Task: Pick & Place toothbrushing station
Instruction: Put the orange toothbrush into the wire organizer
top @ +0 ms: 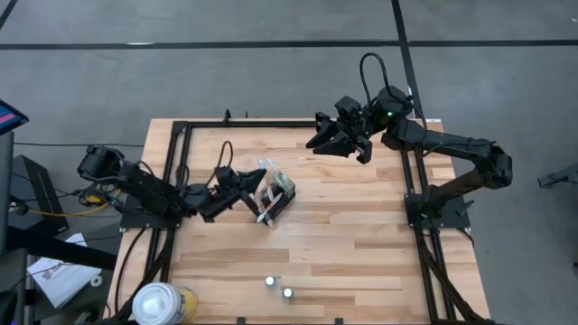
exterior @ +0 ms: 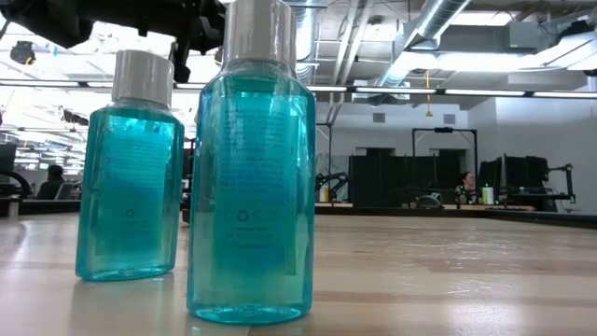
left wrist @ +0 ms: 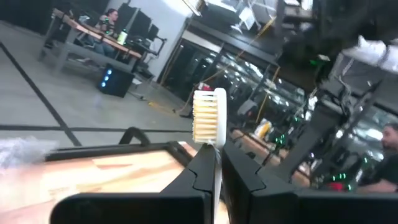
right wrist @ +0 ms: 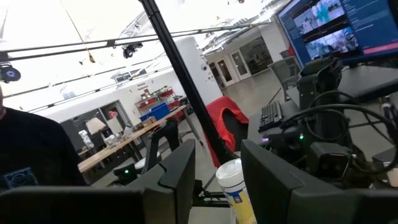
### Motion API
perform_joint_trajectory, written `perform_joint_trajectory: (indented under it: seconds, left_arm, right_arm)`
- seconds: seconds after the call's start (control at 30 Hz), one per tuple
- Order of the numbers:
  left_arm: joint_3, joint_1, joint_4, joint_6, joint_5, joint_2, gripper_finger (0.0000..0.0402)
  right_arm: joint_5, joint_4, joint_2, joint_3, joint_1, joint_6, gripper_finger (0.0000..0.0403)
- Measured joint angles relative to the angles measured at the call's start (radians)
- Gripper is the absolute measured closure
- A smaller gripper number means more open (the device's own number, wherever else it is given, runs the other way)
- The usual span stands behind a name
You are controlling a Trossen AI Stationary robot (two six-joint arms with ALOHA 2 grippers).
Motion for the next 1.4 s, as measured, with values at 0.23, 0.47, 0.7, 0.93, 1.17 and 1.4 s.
perform_joint_trajectory:
  seconds: [0.23, 0.47, 0.7, 0.93, 1.17, 1.4]
  left_arm:
    - [0.000, -0.045, -0.051, 0.036, -0.070, -0.016, 0.0400]
    - [-0.001, -0.067, -0.110, 0.029, -0.082, -0.014, 0.0400]
    - [-0.004, -0.071, -0.148, 0.024, -0.082, -0.015, 0.0400]
    - [-0.004, -0.071, -0.237, -0.025, -0.079, -0.015, 0.0400]
    - [-0.005, -0.071, -0.307, -0.044, -0.075, -0.013, 0.0399]
    - [-0.005, -0.071, -0.313, -0.105, -0.067, 0.043, 0.0399]
  right_arm:
    - [-0.022, 0.000, 0.000, 0.000, 0.012, 0.029, 0.0282]
    - [-0.028, 0.000, 0.000, 0.000, 0.029, 0.029, 0.0282]
    - [-0.041, 0.000, 0.000, 0.000, 0.029, 0.029, 0.0282]
    - [-0.045, 0.000, 0.000, 0.000, 0.029, 0.028, 0.0282]
    - [-0.047, 0.000, 0.000, 0.000, 0.029, 0.027, 0.0282]
    - [-0.048, 0.000, 0.000, 0.000, 0.029, 0.026, 0.0282]
